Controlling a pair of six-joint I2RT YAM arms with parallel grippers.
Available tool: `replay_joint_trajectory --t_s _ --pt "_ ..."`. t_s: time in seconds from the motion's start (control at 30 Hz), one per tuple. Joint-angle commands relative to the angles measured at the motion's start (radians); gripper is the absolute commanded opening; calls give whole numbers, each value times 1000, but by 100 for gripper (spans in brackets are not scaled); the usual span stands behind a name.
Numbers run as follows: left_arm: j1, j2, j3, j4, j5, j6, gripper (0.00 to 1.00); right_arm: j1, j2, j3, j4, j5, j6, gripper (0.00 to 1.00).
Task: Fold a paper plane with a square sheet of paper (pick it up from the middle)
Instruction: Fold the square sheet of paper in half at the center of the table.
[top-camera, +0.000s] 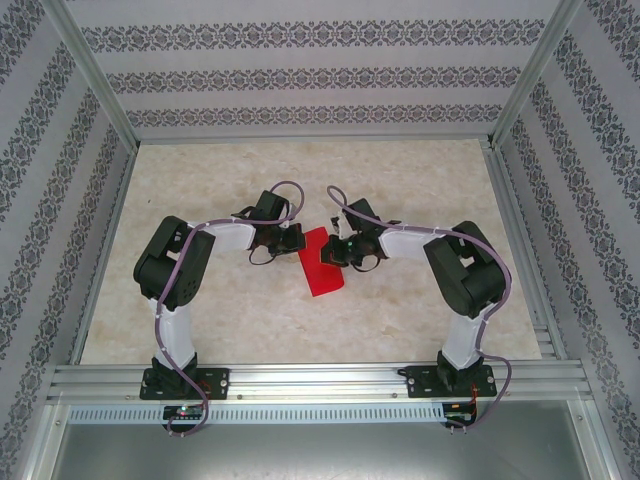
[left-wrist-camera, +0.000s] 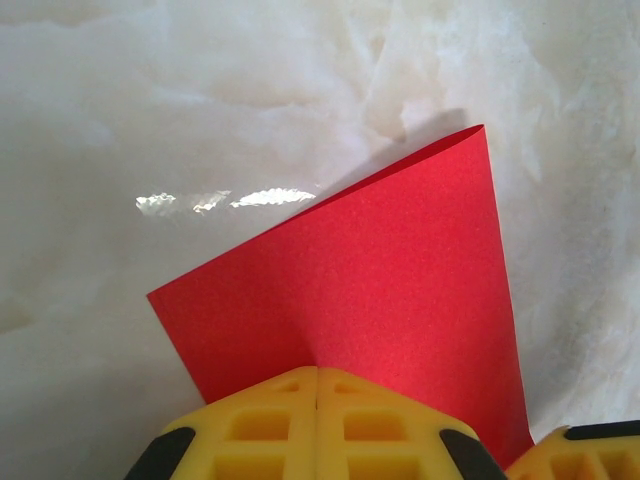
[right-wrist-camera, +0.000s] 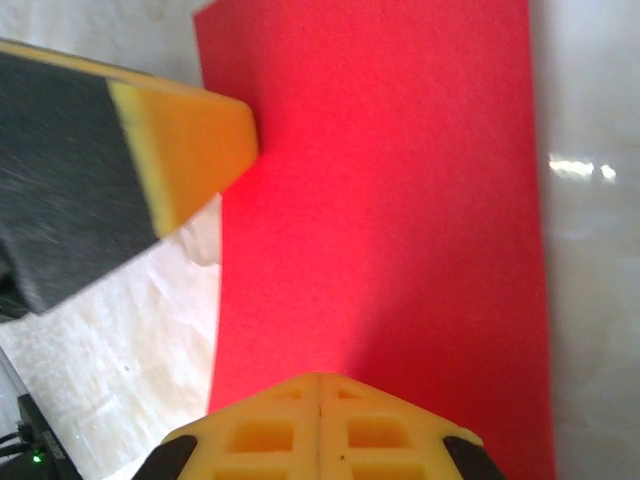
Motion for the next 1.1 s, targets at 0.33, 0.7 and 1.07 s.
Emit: replay_joint_trajectory --t_s 0.33,0.7,1.07 --pt "-10 117 -84 -183 -173 28 0 -12 5 -78 -37 -19 -58 0" --pt "-10 123 -81 -190 -191 29 0 -30 -59 -206 -35 -12 -47 1" --pt "-11 122 -84 -186 -193 32 0 -88 -138 -389 96 4 37 2"
